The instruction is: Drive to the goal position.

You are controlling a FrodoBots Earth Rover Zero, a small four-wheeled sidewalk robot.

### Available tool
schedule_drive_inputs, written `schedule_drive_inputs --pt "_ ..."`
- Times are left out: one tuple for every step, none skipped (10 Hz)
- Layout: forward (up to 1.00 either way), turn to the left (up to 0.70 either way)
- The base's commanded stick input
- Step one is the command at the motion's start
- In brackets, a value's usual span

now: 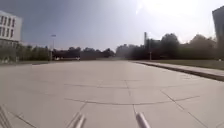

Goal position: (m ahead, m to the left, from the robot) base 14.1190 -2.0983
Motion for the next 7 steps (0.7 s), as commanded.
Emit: schedule_drive_inputs --pt "1.0 0.0" --pt "1.0 0.0" --pt "1.0 0.0" --pt "1.0 0.0" --pt "1.0 0.0" --pt "1.0 -0.27" --pt "1.0 -0.4"
